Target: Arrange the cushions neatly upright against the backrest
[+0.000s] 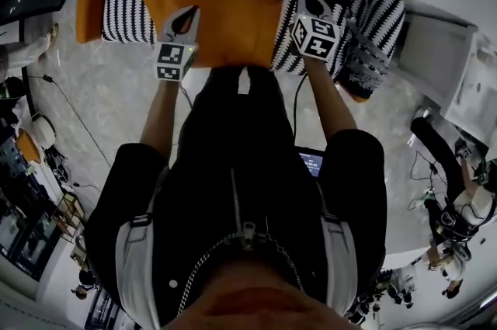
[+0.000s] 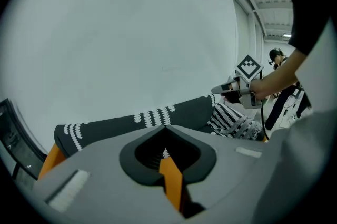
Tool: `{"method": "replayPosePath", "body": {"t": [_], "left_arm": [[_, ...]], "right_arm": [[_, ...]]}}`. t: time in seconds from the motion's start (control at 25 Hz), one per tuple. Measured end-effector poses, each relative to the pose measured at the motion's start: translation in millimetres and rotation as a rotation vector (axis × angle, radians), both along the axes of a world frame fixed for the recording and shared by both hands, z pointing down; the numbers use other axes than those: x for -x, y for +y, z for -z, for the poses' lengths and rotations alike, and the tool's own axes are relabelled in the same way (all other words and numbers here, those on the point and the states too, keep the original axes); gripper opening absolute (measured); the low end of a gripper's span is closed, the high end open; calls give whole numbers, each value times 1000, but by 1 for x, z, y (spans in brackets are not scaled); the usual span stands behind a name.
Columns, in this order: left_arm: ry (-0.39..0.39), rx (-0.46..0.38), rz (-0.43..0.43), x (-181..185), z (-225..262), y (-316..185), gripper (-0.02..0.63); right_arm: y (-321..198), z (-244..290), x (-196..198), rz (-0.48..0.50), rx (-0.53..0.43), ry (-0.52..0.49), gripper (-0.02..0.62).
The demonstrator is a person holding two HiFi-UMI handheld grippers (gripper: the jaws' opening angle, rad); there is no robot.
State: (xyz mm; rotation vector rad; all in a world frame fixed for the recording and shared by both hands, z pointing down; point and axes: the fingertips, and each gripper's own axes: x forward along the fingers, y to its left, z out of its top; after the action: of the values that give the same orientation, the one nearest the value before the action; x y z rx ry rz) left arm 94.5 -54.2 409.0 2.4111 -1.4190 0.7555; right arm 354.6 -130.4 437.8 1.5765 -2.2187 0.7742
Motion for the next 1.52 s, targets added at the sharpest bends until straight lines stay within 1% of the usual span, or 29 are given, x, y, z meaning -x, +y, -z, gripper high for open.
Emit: {"method": "replayPosePath", "body": {"t": [0.12,0.24,0.4,0.64,0.72,0.84,0.96,1.04,1.24,1.4,1.52], "left_arm": [[-4,20,24,17,-8,0,9],[-19,35,44,32,-23,4,9],[-33,31,76,49,-32,1,10],[-37,15,122,51,-24,29,10],[-40,12,122,50,-25,39,9],[-46,11,113,52,-25,53,11],[-47,19,110,57,-31,68,10],[-32,11,114,60,-37,77,9],[-18,-9,110,71,-63,117,9],[-23,-24,152,85,-82,166,10],[-47,-24,192,92,-100,204,10]], "right_arm": [[0,-17,9,24,44,11,3],[5,-35,10,35,83,21,3],[8,-47,13,57,94,31,3],[33,-48,14,100,93,18,3],[43,-50,16,116,93,20,3],[60,-52,20,115,93,21,3],[84,-54,24,109,93,28,3],[102,-60,25,108,96,37,3],[163,-84,28,115,100,70,3],[221,-115,31,128,123,83,3],[260,-150,26,154,163,101,3]]}}
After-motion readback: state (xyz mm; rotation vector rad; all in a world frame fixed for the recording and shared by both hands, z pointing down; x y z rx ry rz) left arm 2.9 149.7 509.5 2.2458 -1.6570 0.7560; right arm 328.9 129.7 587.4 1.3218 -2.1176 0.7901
